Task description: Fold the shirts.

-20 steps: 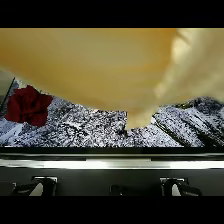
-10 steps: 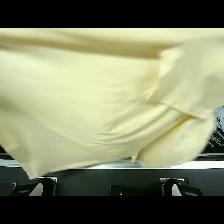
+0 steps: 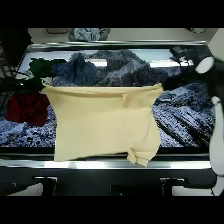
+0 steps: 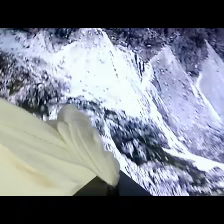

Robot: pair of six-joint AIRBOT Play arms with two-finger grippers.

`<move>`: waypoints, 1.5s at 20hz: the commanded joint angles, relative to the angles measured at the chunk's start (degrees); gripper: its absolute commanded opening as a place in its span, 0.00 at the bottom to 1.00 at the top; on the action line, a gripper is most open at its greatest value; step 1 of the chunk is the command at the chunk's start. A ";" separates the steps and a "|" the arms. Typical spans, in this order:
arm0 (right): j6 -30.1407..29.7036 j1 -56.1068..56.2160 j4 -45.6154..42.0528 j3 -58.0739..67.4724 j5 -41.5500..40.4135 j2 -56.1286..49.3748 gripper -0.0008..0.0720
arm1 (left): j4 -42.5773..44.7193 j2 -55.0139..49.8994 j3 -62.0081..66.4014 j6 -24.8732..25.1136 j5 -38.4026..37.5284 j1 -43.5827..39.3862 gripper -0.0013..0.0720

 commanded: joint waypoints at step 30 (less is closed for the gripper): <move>-6.67 -16.41 5.35 -19.69 29.03 3.82 0.92 | 0.15 9.31 -43.43 5.81 -18.08 12.37 0.83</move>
